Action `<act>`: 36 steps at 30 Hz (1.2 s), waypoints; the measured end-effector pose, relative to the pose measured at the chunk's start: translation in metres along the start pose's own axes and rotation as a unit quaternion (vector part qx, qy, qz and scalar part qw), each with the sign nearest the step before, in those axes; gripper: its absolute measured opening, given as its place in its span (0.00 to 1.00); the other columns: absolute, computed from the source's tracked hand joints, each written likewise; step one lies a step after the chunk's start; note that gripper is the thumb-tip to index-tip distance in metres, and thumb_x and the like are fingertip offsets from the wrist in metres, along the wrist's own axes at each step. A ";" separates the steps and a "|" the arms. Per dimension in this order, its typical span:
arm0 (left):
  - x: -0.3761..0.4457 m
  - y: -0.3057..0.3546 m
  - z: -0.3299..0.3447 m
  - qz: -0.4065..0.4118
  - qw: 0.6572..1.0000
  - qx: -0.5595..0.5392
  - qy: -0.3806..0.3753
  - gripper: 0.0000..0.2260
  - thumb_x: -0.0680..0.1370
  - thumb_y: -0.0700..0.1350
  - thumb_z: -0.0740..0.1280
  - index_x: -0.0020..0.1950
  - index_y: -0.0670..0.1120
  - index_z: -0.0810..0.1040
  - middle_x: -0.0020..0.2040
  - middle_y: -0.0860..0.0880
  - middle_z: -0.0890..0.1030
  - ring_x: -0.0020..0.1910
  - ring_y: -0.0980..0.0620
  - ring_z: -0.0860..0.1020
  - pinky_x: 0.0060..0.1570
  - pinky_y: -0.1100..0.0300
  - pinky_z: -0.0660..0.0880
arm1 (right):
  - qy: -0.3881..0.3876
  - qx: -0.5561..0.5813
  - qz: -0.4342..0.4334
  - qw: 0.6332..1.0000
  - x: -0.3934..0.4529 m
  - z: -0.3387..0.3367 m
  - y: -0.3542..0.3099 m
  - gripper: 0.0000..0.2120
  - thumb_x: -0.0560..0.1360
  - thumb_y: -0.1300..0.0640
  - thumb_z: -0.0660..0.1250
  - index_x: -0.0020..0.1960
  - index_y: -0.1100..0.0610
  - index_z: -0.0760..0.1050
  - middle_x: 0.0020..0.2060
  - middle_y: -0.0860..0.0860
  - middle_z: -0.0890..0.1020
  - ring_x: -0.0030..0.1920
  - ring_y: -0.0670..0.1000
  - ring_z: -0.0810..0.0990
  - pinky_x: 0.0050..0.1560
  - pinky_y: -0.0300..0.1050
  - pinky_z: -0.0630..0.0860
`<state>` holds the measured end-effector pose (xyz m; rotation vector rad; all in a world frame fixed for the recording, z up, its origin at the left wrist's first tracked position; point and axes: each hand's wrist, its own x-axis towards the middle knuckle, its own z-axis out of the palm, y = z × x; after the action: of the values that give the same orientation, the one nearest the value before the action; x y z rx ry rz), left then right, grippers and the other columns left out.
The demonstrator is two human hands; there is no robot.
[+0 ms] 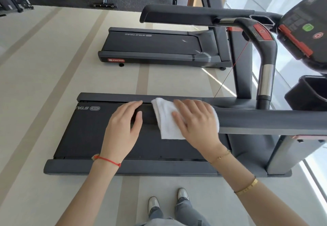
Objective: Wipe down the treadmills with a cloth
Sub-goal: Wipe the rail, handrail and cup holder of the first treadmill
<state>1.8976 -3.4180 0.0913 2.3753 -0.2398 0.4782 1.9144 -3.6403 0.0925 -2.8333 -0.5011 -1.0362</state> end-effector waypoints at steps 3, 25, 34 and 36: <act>0.000 0.001 -0.001 -0.001 1.000 -0.002 -0.004 0.14 0.82 0.43 0.61 0.67 0.45 0.76 0.63 0.51 0.79 0.64 0.54 0.75 0.66 0.55 0.71 | 0.028 -0.011 0.106 0.994 -0.001 -0.007 0.025 0.17 0.80 0.55 0.56 0.34 0.55 0.72 0.28 0.49 0.71 0.30 0.54 0.67 0.37 0.50 0.68; -0.005 -0.009 -0.006 -0.028 0.999 -0.032 -0.023 0.16 0.82 0.45 0.58 0.70 0.48 0.72 0.67 0.56 0.75 0.66 0.58 0.73 0.65 0.66 0.69 | 0.008 0.023 0.082 0.996 0.026 0.022 -0.060 0.16 0.80 0.51 0.57 0.38 0.54 0.75 0.30 0.49 0.73 0.32 0.54 0.68 0.38 0.50 0.67; -0.006 -0.012 -0.010 -0.023 0.999 -0.014 -0.036 0.17 0.83 0.45 0.58 0.72 0.48 0.71 0.69 0.54 0.74 0.68 0.59 0.71 0.67 0.72 0.63 | 0.005 0.012 0.123 0.992 0.023 0.005 -0.016 0.19 0.79 0.54 0.57 0.30 0.55 0.71 0.24 0.49 0.69 0.26 0.54 0.65 0.32 0.50 0.68; -0.006 -0.011 -0.009 -0.018 0.999 -0.015 -0.032 0.17 0.83 0.44 0.58 0.72 0.47 0.71 0.69 0.54 0.74 0.68 0.59 0.71 0.67 0.72 0.63 | 0.012 0.022 0.148 0.989 0.035 0.011 -0.038 0.20 0.76 0.56 0.59 0.26 0.56 0.65 0.21 0.50 0.65 0.24 0.54 0.62 0.29 0.47 0.66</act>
<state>1.8924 -3.4035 0.0889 2.3643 -0.2310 0.3785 1.9340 -3.5927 0.1055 -2.7409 -0.0932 -0.9865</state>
